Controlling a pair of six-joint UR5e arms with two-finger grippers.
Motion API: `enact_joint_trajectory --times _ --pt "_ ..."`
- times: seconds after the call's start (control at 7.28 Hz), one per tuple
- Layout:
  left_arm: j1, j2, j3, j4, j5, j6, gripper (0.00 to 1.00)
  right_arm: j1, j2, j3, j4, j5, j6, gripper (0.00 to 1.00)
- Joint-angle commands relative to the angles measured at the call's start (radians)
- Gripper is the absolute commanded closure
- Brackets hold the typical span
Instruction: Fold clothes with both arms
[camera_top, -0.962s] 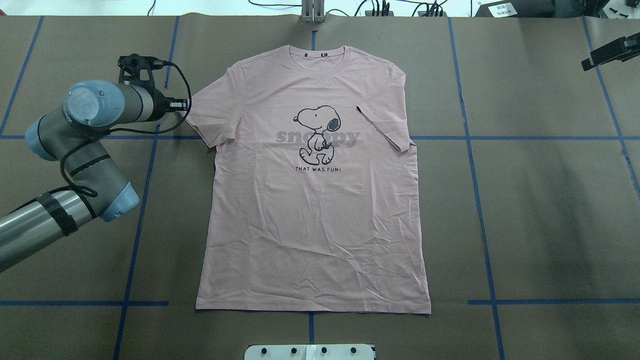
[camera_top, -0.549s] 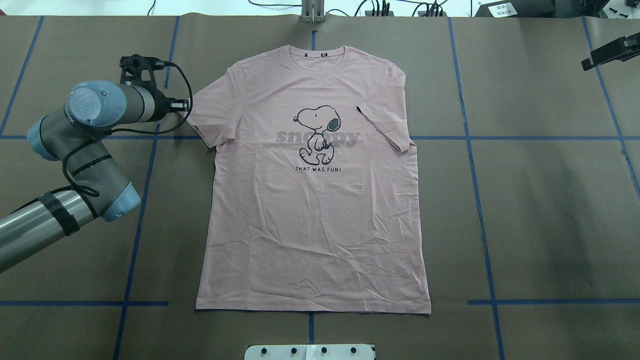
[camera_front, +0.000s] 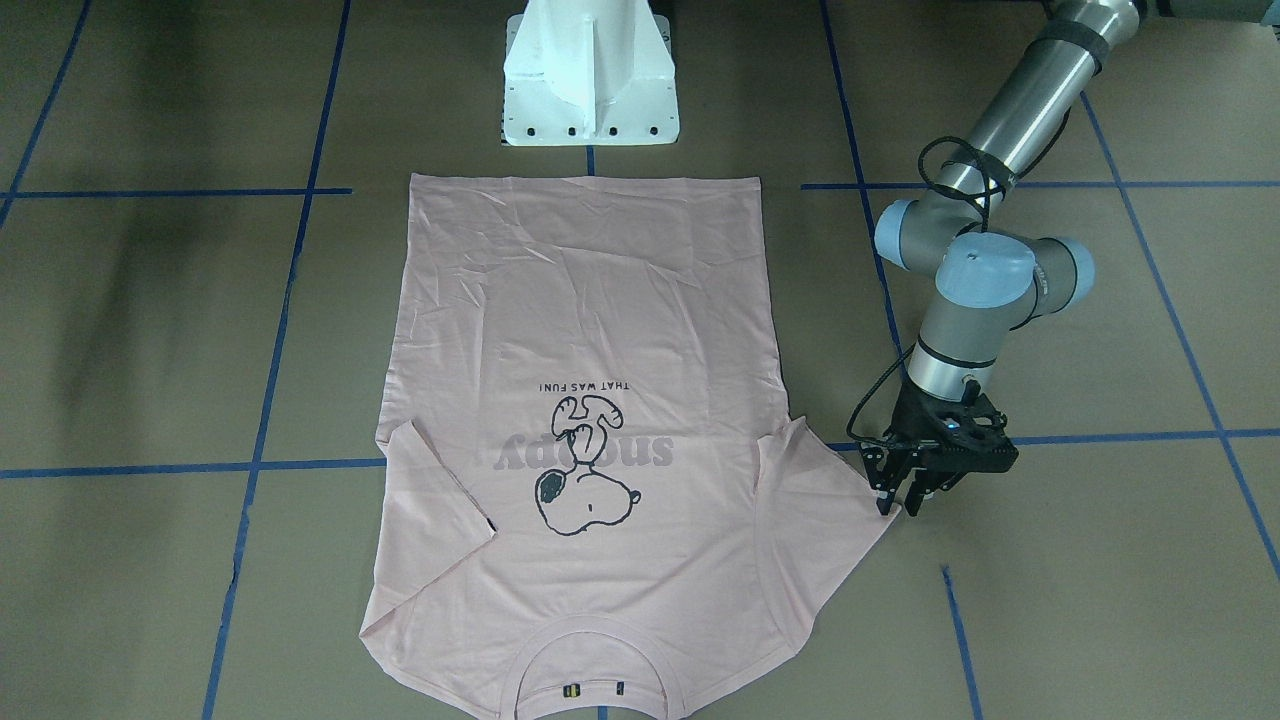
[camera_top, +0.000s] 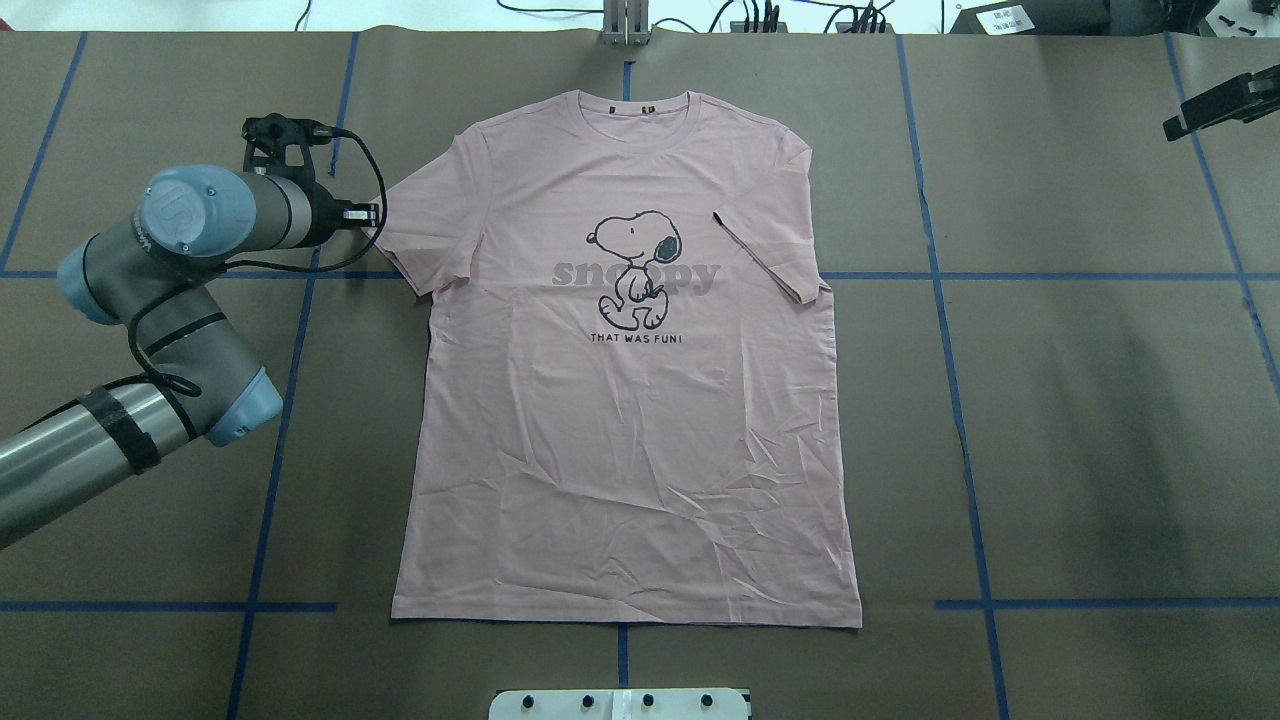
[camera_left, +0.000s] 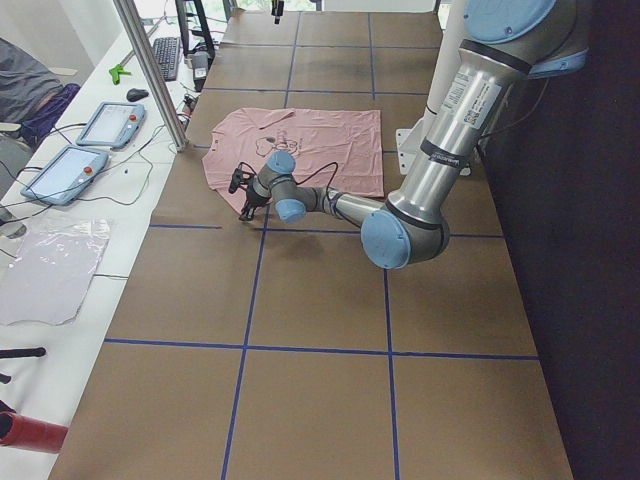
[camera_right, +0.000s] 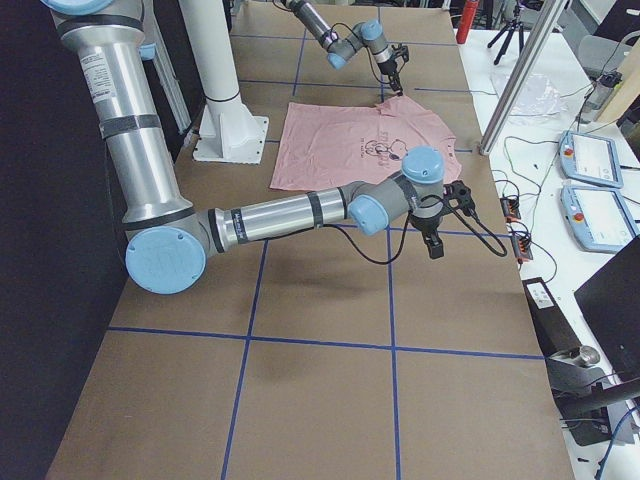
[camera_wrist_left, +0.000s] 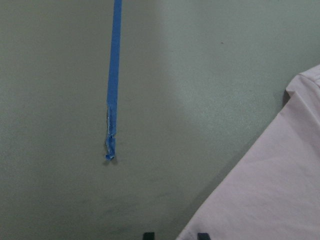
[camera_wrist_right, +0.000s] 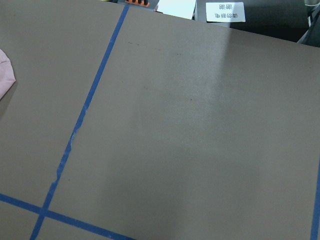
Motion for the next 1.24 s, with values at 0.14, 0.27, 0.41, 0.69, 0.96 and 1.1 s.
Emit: enact_joint_trajectory --times 0.14,0.27,0.41,0.69,0.96,1.1 --pt "0.005 -0.001 -0.003 0.000 -0.002 0.011 1.00 0.000 0.002 0.000 0.000 0.002 0.002 0.00" --pt "0.008 -0.001 -0.006 0.000 -0.002 0.017 1.00 0.000 0.002 0.000 0.000 0.000 0.002 0.00" --pt "0.007 -0.001 -0.028 0.008 -0.003 0.067 1.00 0.000 0.002 0.000 0.000 0.002 0.002 0.00" --pt "0.008 -0.013 -0.119 0.099 -0.011 0.114 1.00 0.000 0.002 0.000 0.000 0.002 0.002 0.00" --pt "0.013 -0.149 -0.159 0.378 -0.009 0.048 1.00 0.000 0.001 0.001 0.000 0.002 0.002 0.00" --pt "0.037 -0.218 -0.153 0.481 -0.008 -0.004 1.00 0.000 0.002 0.000 0.000 0.000 0.000 0.00"
